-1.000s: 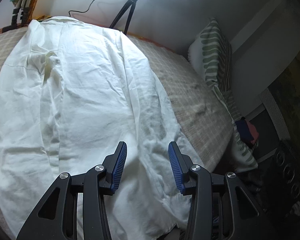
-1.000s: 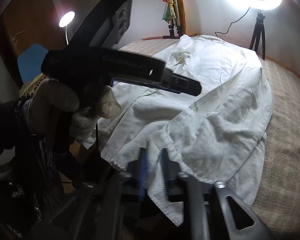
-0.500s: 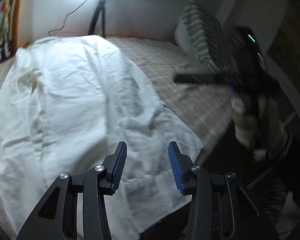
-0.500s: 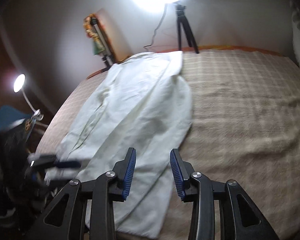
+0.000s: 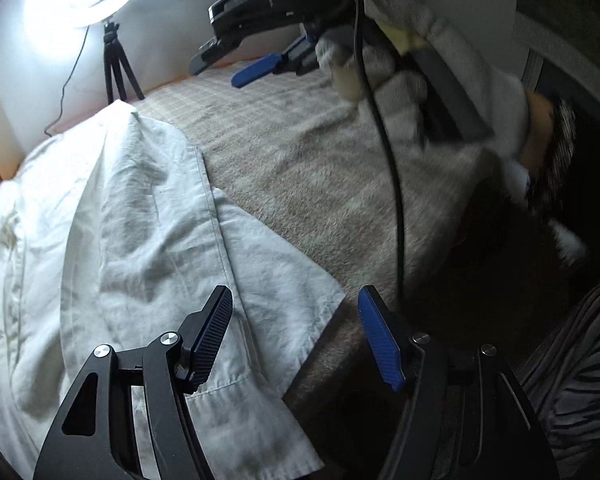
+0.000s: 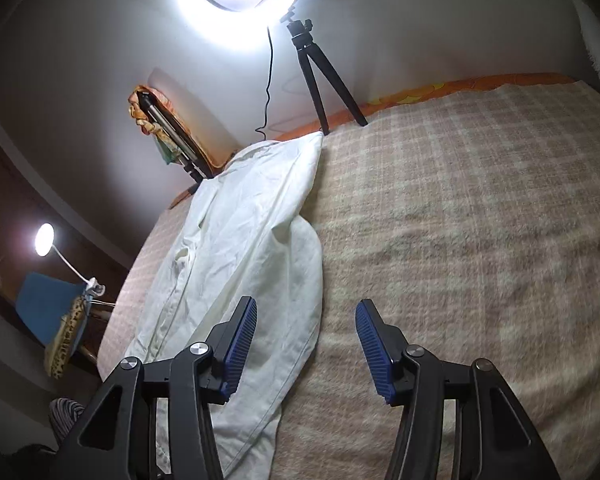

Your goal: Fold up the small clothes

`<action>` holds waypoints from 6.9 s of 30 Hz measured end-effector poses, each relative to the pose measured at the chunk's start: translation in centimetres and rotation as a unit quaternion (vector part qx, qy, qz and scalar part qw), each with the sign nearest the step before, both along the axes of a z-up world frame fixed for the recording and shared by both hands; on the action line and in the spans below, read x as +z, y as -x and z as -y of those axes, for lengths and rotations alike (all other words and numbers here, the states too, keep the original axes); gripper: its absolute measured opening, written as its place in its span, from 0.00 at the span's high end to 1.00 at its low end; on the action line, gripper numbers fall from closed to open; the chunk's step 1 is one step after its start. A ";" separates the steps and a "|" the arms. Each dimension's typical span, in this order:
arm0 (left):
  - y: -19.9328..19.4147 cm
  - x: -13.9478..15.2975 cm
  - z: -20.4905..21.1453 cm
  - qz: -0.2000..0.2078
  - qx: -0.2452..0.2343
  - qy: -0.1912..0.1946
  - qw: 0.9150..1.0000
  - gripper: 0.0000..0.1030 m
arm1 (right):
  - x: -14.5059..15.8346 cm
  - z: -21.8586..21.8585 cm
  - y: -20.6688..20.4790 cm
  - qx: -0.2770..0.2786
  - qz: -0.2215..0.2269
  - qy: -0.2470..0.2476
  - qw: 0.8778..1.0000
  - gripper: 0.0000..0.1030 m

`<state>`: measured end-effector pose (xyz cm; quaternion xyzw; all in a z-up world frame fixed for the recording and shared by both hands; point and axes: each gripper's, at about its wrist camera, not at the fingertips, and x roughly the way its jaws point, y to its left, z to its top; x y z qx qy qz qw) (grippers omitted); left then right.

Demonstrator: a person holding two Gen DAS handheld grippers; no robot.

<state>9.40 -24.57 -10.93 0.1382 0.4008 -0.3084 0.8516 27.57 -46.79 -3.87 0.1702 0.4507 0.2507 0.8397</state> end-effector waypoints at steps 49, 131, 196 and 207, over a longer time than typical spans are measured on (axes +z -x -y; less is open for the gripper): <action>0.1 1.5 -16.0 -0.063 0.147 0.265 0.951 0.95 | -0.5 -25.0 -6.9 0.102 0.007 0.219 0.970 0.98; -3.0 -0.8 -16.7 -0.092 -0.010 0.087 0.992 0.96 | -4.2 -23.2 6.6 0.202 0.032 0.213 0.955 0.90; -1.4 -2.4 -34.3 -0.254 0.168 0.273 0.913 0.91 | -6.6 -15.7 18.1 0.176 -0.137 -0.095 0.970 0.80; -2.8 1.0 -34.3 -0.231 0.160 0.331 0.901 0.95 | -2.6 -12.7 17.4 0.104 -0.070 -0.206 0.970 0.93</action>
